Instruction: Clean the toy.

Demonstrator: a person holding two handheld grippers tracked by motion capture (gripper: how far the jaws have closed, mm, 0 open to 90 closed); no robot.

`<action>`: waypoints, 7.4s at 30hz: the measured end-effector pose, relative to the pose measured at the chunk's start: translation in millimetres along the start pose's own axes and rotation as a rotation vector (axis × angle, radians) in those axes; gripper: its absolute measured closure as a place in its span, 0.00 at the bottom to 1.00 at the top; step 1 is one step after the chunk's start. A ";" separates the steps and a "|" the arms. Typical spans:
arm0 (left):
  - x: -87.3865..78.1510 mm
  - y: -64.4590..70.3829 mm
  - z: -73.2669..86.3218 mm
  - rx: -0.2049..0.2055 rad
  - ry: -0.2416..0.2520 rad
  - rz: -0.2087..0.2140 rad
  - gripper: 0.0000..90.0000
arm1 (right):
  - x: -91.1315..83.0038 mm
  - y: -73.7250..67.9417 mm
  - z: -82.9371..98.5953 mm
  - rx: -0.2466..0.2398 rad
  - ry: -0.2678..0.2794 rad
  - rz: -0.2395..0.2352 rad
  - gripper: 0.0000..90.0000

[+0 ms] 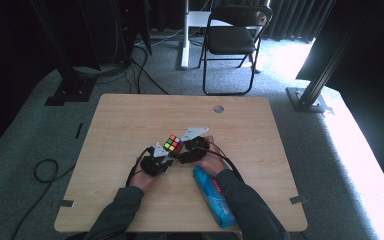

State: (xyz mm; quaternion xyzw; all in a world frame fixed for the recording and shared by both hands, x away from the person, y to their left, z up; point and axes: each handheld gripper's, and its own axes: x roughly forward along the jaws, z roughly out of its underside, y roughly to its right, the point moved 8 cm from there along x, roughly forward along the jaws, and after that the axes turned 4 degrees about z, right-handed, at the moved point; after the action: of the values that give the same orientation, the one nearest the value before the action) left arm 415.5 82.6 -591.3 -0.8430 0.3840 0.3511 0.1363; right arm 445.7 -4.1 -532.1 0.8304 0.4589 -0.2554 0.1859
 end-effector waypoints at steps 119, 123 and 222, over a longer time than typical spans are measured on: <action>-25.6 -30.8 0.8 -0.086 0.096 -0.080 0.94 | 18.0 56.4 3.9 0.287 -0.222 0.141 0.36; -25.7 -30.8 0.7 -0.086 0.095 -0.079 0.94 | 11.1 66.4 2.1 0.324 -0.190 0.151 0.43; -22.1 -28.5 1.6 -0.083 0.082 -0.070 0.93 | -6.5 108.3 34.1 0.768 -0.194 0.159 0.74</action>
State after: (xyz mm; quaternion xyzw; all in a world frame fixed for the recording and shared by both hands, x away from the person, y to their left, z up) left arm 425.8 114.6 -578.1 -0.8745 0.3448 0.3269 0.0976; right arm 526.9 -82.2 -547.5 0.8444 0.2448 -0.4703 -0.0764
